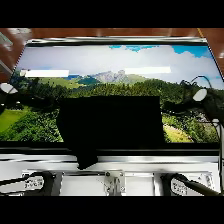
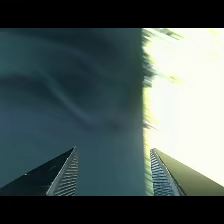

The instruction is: Fold the shirts.

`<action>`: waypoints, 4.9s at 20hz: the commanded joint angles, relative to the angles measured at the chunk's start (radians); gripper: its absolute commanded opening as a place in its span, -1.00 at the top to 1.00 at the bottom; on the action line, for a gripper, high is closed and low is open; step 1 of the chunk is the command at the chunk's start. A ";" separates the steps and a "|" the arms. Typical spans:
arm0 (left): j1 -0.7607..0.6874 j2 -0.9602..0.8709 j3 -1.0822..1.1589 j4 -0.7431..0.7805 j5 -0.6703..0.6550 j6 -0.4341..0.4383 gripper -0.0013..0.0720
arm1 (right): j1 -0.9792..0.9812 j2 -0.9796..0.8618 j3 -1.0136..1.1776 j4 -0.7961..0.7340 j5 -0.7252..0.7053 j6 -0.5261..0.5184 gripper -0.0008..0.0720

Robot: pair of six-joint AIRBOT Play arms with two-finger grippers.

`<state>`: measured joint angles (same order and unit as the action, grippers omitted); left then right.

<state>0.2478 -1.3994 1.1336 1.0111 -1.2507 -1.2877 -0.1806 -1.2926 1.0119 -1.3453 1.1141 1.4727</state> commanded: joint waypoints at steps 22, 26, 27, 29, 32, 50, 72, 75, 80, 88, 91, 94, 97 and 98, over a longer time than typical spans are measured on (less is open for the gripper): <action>-0.085 0.272 -0.737 -0.290 0.159 0.084 0.72 | -0.452 0.248 -0.421 0.314 0.137 -0.224 -0.78; -0.085 0.274 -0.737 -0.286 0.116 0.110 0.87 | -0.452 0.248 -0.492 0.290 0.140 -0.243 -0.88; -0.084 0.274 -0.736 -0.286 0.117 0.117 0.87 | -0.452 0.248 -0.505 0.301 0.140 -0.245 -0.88; -0.084 0.274 -0.734 -0.286 0.116 0.124 0.87 | -0.437 0.248 -0.528 0.270 0.137 -0.255 -0.88; -0.084 0.274 -0.735 -0.286 0.114 0.124 0.87 | -0.386 0.248 -0.532 0.219 0.086 -0.227 -0.87; -0.084 0.328 -0.466 -0.215 0.119 0.203 0.88 | -0.183 0.179 -0.406 0.529 -0.083 -0.386 0.80; -0.085 -0.353 0.181 -0.218 0.072 0.097 -0.15 | 0.059 -0.350 0.097 0.414 -0.364 -0.207 -0.57; -0.045 -0.344 0.210 -0.218 0.010 0.097 -0.52 | 0.024 -0.303 0.097 0.394 -0.356 -0.204 -0.88; 0.011 -0.329 0.307 -0.227 -0.106 0.086 -0.51 | -0.079 -0.303 0.096 0.441 -0.315 -0.078 -0.88; 0.005 -0.313 0.325 -0.365 -0.105 0.095 -0.45 | -0.032 -0.440 0.097 0.685 -0.208 -0.131 -0.87; 0.002 -0.313 0.325 -0.422 -0.105 0.109 -0.43 | -0.001 -0.444 0.097 0.721 -0.208 -0.132 0.08; -0.028 -0.314 0.324 -0.425 -0.102 0.109 0.07 | -0.003 -0.381 0.097 0.742 -0.200 -0.174 0.80; -0.127 -0.312 0.316 -0.425 -0.113 0.116 0.88 | 0.000 -0.232 0.097 0.743 -0.180 -0.183 0.80; -0.182 -0.308 0.300 -0.424 -0.099 0.137 0.88 | 0.004 -0.171 0.097 0.740 -0.153 -0.180 0.80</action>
<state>0.1577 -1.7115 1.4498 0.5964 -1.3540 -1.1755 -0.1833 -1.5818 1.1072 -0.6201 0.9211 1.3052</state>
